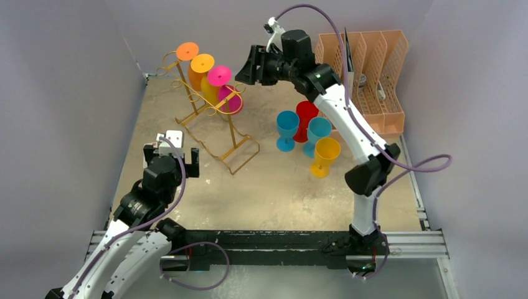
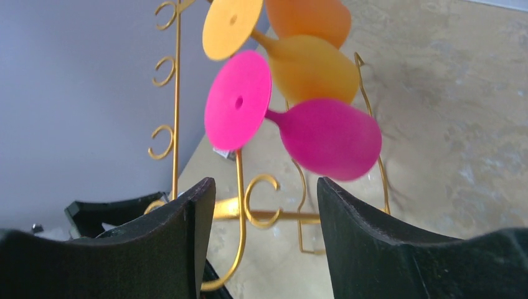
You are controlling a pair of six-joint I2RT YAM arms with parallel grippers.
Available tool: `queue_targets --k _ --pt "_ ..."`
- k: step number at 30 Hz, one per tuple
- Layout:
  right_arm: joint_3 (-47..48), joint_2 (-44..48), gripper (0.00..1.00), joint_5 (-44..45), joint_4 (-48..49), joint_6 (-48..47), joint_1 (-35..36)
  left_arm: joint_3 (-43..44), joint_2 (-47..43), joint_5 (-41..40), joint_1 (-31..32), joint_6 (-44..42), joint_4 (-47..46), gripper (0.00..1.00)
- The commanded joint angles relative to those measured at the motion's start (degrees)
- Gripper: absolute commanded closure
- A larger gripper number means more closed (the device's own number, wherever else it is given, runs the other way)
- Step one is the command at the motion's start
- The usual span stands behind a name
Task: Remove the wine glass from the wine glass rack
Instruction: Pick up the wine glass from the wine rack.
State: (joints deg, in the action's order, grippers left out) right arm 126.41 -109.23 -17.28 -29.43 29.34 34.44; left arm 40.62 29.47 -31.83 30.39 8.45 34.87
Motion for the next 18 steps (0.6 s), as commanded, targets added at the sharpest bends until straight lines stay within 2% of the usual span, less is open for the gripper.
queue_targets --k 1,5,11,15,18 --pt "10.36 -5.73 0.36 -1.98 -1.33 1.72 -0.25 1.94 -0.50 -2.92 -0.21 1.03 -0.77 0.00" --pt "18.63 -12.08 0.35 -5.26 -1.14 3.79 -0.25 2.01 -0.09 -3.66 -0.20 1.09 -0.86 0.00" --pt "20.16 -15.10 0.35 -7.60 3.53 6.83 -0.33 2.09 0.91 -3.76 -0.23 0.80 -0.75 0.00" --pt "21.36 -17.04 0.40 -9.83 4.84 8.86 -0.30 2.18 1.53 -3.54 -0.25 0.78 -0.77 0.00" --pt "21.35 -17.88 0.49 -10.92 6.48 10.72 -0.35 2.18 1.96 -3.09 -0.29 0.65 -0.85 0.00"
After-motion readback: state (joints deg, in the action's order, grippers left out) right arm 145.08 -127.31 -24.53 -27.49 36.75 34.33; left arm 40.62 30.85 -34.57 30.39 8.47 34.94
